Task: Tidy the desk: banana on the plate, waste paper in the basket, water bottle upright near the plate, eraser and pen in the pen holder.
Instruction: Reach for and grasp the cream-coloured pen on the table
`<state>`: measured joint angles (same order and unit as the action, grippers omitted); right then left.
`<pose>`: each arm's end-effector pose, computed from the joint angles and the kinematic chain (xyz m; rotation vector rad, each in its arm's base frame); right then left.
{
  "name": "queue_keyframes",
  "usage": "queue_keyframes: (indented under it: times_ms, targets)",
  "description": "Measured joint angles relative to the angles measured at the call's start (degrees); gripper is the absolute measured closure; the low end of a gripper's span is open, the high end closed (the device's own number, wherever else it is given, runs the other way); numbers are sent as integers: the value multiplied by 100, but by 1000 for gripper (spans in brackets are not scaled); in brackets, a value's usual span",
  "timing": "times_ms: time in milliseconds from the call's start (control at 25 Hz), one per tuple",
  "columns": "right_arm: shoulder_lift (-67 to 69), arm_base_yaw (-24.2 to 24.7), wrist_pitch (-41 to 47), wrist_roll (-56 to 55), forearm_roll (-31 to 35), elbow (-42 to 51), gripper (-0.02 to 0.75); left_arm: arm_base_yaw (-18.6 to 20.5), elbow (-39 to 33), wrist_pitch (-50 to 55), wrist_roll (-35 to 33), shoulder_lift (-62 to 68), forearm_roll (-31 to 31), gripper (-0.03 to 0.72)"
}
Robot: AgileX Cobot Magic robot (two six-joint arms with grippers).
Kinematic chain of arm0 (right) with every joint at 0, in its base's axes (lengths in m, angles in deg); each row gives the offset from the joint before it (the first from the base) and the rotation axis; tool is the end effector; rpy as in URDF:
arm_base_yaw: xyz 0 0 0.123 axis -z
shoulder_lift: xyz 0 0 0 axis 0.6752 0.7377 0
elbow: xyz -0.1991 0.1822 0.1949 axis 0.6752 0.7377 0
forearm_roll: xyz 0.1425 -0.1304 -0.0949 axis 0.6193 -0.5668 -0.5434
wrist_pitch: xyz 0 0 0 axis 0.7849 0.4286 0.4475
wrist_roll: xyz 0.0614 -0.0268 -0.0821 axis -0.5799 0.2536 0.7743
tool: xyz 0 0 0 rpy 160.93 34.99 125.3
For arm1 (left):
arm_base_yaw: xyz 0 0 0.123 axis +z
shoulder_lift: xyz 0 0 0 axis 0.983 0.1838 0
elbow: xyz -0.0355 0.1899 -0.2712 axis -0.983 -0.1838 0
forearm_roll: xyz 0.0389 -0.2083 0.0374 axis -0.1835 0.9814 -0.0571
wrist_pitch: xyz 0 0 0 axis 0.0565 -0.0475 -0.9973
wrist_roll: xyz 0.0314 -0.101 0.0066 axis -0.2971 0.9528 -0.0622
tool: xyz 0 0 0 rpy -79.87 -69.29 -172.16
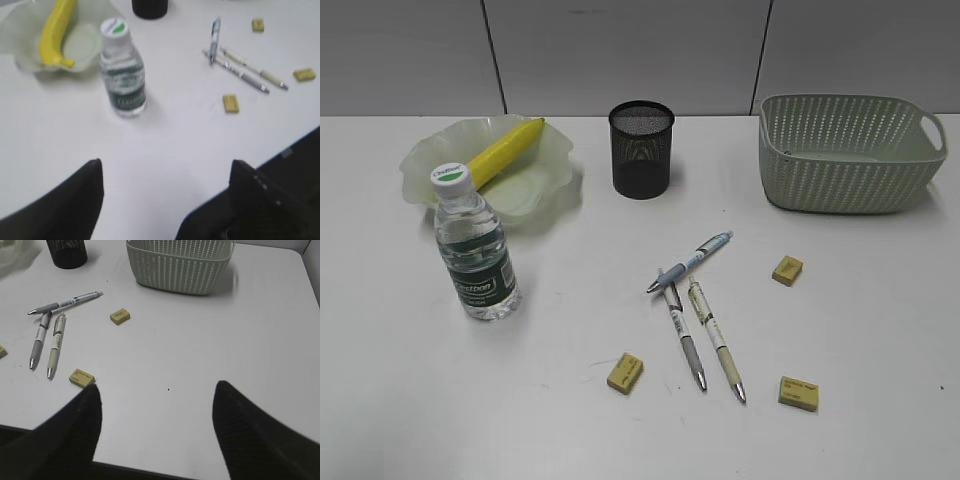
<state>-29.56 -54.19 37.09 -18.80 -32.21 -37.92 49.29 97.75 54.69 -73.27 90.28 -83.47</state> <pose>-0.0718 -0.0149 0.2565 -0.2259 1.9978 0.1175 0.0140 -0.0143 0.3181 0.5872 2.1635 -0.3544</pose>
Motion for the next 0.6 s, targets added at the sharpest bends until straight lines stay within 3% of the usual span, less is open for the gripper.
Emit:
queue_keyframes:
  times_ms: [280, 600]
  targets:
    - [0, 0, 0, 0, 0, 0, 192, 0, 5, 1899, 248, -422, -385, 106]
    - [0, 0, 0, 0, 0, 0, 192, 0, -114, 2062, 749, -1162, -839, 160]
